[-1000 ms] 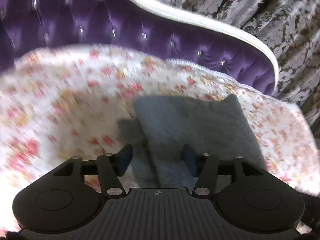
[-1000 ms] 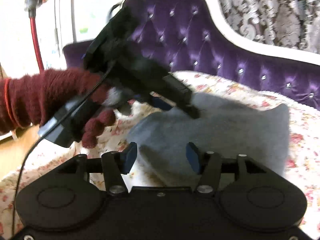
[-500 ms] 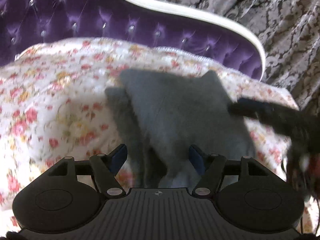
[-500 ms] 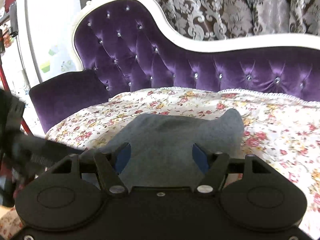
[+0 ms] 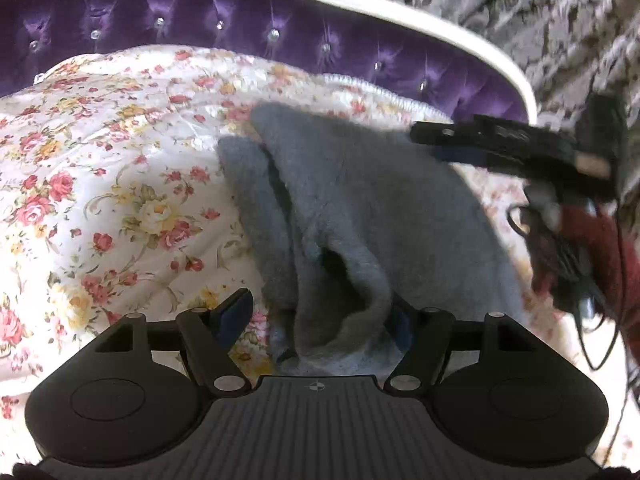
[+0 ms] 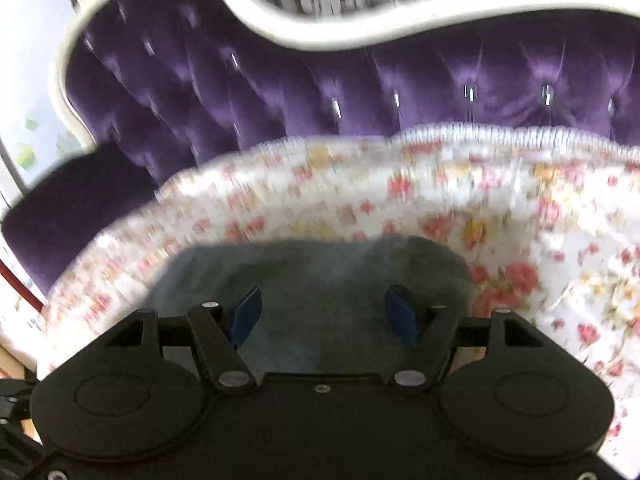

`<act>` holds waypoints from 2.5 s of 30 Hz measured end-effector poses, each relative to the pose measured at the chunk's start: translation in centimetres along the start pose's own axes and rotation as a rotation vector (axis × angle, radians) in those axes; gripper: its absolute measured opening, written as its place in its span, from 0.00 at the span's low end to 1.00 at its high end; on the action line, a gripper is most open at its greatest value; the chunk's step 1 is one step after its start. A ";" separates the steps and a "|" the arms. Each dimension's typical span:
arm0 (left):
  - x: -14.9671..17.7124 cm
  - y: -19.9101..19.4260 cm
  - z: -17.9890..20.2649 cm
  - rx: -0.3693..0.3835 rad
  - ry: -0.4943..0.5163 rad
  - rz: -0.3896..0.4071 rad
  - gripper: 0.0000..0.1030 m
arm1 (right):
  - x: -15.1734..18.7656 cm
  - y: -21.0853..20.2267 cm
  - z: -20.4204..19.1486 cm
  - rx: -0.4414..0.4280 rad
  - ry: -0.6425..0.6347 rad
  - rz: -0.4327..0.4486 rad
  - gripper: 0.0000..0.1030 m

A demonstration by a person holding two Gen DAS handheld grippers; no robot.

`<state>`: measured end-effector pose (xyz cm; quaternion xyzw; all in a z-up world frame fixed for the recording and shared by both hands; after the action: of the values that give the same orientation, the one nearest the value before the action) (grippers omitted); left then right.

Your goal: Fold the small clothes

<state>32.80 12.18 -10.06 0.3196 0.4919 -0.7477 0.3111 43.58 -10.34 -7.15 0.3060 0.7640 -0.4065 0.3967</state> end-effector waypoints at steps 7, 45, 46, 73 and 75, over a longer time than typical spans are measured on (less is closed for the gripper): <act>-1.1 -1.2 0.0 0.049 -0.057 0.038 0.76 | -0.2 -5.3 1.6 -0.019 0.088 0.086 0.77; 3.4 -5.7 8.5 0.388 -0.323 -0.105 0.27 | 4.3 -14.1 0.2 -0.072 0.313 -0.109 0.45; 4.4 -6.7 9.1 0.396 -0.311 -0.113 0.27 | 5.0 -15.0 0.0 -0.071 0.309 -0.122 0.45; 6.8 -15.6 10.1 0.141 -0.163 0.138 0.67 | 13.0 -27.3 -8.2 0.015 -0.165 0.126 0.59; 6.7 -13.4 9.5 0.138 -0.218 0.107 0.67 | 13.8 -26.8 -8.8 -0.004 -0.163 0.109 0.59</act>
<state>16.69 6.59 -5.17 0.2827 0.3850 -0.7924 0.3794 12.44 -13.67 -5.67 0.3122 0.7122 -0.4063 0.4798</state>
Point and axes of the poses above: each gripper's, at about its wrist camera, not at the fingertips, and y roughly the way its jaws point, z to its right, x to its underside, the point moved 5 cm from there along y, roughly the way its jaws point, and after that the axes turned 13 degrees about z, right-handed, at the moved point
